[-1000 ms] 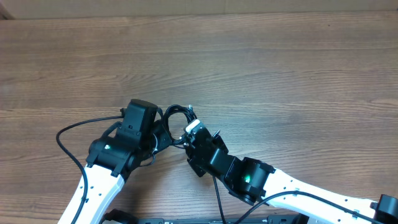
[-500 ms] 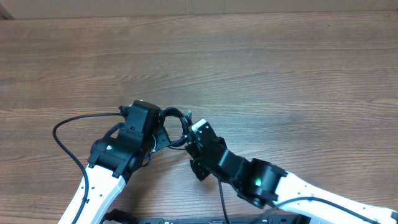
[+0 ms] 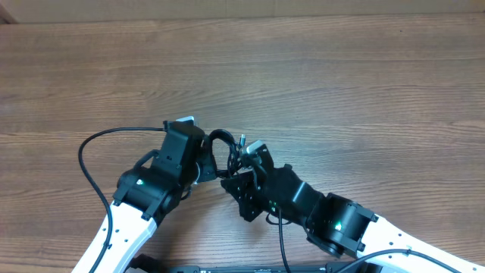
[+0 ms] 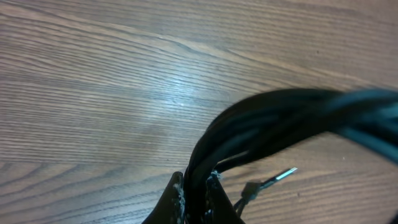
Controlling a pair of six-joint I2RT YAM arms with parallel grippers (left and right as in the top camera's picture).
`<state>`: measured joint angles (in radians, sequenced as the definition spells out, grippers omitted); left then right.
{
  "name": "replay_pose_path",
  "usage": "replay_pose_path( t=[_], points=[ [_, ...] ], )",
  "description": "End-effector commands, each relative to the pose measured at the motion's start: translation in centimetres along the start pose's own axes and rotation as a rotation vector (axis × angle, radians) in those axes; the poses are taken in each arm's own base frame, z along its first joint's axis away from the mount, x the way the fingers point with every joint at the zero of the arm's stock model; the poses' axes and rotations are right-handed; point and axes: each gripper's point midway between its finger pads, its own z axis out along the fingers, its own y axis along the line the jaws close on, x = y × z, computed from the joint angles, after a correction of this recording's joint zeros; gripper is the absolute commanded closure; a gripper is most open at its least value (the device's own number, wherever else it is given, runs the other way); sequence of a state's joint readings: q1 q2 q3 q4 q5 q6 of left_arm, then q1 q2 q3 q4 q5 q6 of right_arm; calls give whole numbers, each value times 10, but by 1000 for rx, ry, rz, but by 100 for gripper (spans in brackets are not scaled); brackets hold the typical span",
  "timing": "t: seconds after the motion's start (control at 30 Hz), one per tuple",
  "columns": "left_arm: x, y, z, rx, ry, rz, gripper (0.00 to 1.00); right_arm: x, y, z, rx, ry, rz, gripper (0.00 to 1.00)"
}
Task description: Untangle cables
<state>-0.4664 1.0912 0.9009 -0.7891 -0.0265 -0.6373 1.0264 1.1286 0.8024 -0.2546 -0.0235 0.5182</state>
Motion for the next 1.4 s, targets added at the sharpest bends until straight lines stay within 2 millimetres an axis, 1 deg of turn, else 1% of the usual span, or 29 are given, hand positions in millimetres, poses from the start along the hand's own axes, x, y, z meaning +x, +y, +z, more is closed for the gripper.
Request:
replay_pose_path(
  t=[0.0,0.07,0.1,0.17,0.27,0.43,0.53,0.6,0.63,0.7,0.8,0.87,0.93,0.97,1.03,1.07,1.13,1.17,1.2,1.23,1.27,1.3,1.33,1.37],
  points=[
    [11,-13,1,41,31,68,96,-27,4,-8,-29,-69,49,96],
    [15,-18,0,53,37,86,96,-35,-3,-8,-18,-95,60,96],
    [19,-26,0,74,46,107,96,-40,-14,-6,14,-109,78,96],
    [25,-35,-1,107,63,126,96,-42,-29,-4,67,-117,117,96],
    [32,-43,-3,137,81,165,96,-38,-49,2,143,-108,157,96],
    [36,-51,-5,179,98,186,96,-35,-71,9,206,-97,230,96],
    [37,-63,-8,247,105,220,96,-26,-83,15,242,-63,250,96],
    [37,-75,-11,309,102,254,96,-17,-90,21,266,-30,280,96],
    [36,-87,-15,377,93,288,96,-10,-93,26,277,-6,293,96],
    [36,-103,-21,464,87,333,96,-5,-96,30,288,9,294,96],
    [42,-121,-32,587,103,401,96,-6,-99,33,295,2,294,96],
    [48,-126,-37,637,123,435,96,-11,-98,34,292,-16,292,95],
    [50,-123,-36,623,132,440,96,-13,-101,33,308,-31,290,92],
    [49,-120,-34,606,131,437,96,-13,-103,32,318,-33,289,83],
    [43,-109,-27,541,110,421,96,-9,-108,31,344,-25,289,82],
    [39,-104,-24,509,97,406,96,-7,-110,30,355,-17,289,83],
    [28,-92,-18,437,68,356,96,-2,-111,29,360,5,290,92],
    [22,-86,-15,396,48,327,96,1,-110,29,357,17,291,95],
    [16,-79,-12,355,29,295,96,2,-109,29,353,25,292,96],
    [8,-69,-9,299,5,249,96,3,-108,28,350,28,293,96],
    [-1,-51,-4,211,-26,171,96,3,-108,27,351,30,293,96],
    [-6,-41,-3,163,-41,127,96,3,-108,26,350,28,293,96],
    [-11,-25,-1,88,-62,53,96,2,-109,25,355,25,292,96],
    [-14,-12,0,34,-75,2,96,1,-109,24,358,22,287,90]
  ],
)
